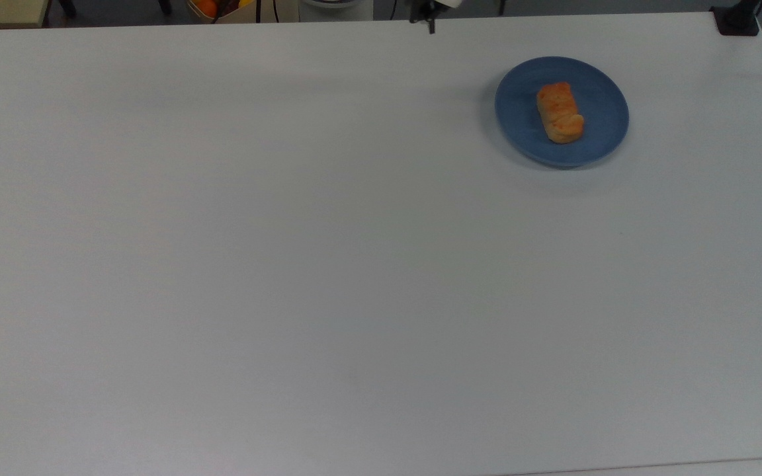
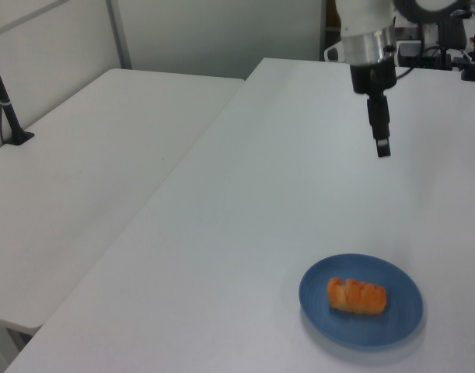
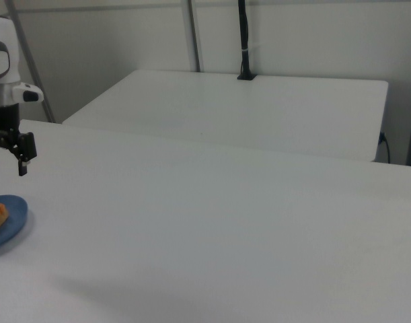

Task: Put the bread on the table
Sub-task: 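Move the gripper over the orange bread on the blue plate, then lower the open gripper around the orange bread and close it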

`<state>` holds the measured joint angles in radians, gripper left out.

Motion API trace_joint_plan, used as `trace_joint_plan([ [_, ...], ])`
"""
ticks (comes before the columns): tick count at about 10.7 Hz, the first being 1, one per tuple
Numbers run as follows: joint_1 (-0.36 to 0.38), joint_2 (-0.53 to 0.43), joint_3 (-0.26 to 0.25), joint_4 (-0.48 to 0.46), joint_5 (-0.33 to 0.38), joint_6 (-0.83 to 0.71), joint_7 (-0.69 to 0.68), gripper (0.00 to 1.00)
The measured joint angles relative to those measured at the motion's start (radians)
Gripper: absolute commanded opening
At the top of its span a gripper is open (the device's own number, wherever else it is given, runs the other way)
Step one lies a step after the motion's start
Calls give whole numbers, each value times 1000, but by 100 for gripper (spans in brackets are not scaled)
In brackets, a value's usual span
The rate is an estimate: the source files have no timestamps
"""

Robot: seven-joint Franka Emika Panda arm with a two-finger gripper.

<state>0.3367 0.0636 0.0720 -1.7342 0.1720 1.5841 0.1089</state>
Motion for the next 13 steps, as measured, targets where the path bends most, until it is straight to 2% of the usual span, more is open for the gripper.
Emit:
trace_joint_plan([
  [6, 48, 123, 158, -33, -16, 202, 230, 100],
  [8, 63, 150, 202, -59, -75, 275, 311, 100],
  [11, 109, 209, 234, -66, -174, 366, 474, 100],
  [13, 113, 245, 266, -68, -231, 411, 527, 100],
])
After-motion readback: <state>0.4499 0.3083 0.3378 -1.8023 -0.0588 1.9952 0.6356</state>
